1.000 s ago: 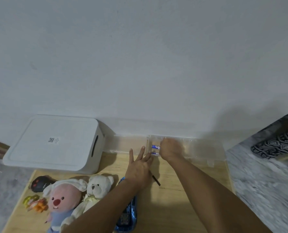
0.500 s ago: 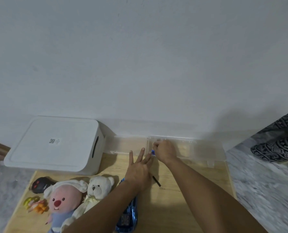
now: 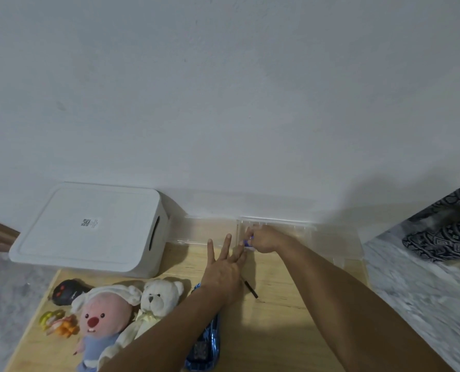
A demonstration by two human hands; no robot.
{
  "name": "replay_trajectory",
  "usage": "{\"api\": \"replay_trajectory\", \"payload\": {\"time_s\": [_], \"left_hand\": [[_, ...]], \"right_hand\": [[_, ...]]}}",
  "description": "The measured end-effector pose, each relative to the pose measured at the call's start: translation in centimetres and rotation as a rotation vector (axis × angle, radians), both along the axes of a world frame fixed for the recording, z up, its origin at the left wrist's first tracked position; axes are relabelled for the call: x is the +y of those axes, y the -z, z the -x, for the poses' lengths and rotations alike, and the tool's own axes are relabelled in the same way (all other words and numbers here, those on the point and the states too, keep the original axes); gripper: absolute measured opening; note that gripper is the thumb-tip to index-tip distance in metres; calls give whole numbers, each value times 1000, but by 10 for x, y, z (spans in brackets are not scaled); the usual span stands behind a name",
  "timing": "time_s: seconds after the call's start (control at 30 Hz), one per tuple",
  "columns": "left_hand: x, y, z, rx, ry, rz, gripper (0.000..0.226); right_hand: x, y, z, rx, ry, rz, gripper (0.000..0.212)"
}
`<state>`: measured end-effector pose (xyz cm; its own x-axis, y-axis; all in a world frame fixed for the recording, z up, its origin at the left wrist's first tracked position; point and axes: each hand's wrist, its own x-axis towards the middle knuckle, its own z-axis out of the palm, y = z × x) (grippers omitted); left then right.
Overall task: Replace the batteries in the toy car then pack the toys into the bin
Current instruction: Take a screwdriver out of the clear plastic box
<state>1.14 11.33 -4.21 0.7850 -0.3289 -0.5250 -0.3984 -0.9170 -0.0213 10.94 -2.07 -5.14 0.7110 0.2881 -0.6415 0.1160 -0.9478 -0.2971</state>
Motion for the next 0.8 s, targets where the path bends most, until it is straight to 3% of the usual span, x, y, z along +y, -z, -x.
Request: {"api": "replay_trajectory", "payload": {"time_s": [0.47,0.8], "left_hand": [[-4,-6,2,18,-19,13,74],[-7,-1,7,-8,-53,35,75]], "right_hand": [[-14,-8,-1,14,17,-57,33],[-42,-24,26,-151,341,-270,24]]}}
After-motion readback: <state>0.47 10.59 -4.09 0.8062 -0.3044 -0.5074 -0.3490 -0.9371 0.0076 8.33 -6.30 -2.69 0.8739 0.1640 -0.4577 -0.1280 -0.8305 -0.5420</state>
